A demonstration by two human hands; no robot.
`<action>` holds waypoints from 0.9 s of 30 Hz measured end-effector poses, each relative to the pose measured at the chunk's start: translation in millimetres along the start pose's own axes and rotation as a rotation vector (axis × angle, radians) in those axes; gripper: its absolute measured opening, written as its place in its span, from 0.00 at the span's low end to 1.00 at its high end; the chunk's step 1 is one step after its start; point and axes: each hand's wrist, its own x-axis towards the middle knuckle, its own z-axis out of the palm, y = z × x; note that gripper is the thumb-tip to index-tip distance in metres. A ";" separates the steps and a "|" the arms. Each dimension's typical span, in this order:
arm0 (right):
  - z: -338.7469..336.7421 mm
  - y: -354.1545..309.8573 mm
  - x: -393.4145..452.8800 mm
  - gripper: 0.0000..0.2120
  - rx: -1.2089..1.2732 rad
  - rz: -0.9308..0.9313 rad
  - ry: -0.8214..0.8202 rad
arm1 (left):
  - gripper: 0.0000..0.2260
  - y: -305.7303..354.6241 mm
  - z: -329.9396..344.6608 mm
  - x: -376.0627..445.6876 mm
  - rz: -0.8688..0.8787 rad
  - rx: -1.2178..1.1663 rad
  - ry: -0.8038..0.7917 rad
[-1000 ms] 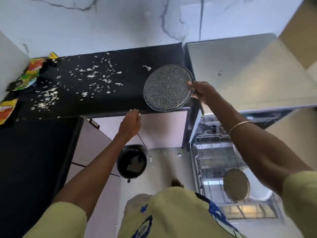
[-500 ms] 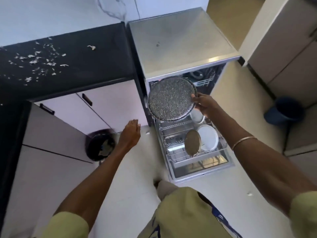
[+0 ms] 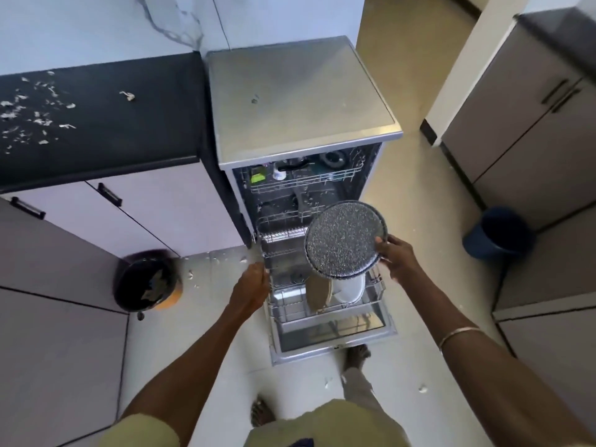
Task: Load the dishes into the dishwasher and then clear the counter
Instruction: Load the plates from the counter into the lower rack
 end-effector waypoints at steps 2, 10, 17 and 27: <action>-20.4 -6.1 26.5 0.19 -0.046 -0.009 -0.010 | 0.16 16.0 19.5 14.1 -0.023 -0.016 -0.002; -39.2 16.8 146.0 0.23 -0.300 -0.080 0.046 | 0.14 42.1 96.0 57.1 -0.154 -0.091 0.024; 58.2 47.1 194.4 0.14 -0.528 -0.299 0.011 | 0.19 12.1 143.5 84.3 -0.246 -0.115 0.022; 160.5 159.7 339.8 0.06 -0.912 -0.492 -0.012 | 0.22 -88.8 236.2 206.1 -0.129 0.036 0.022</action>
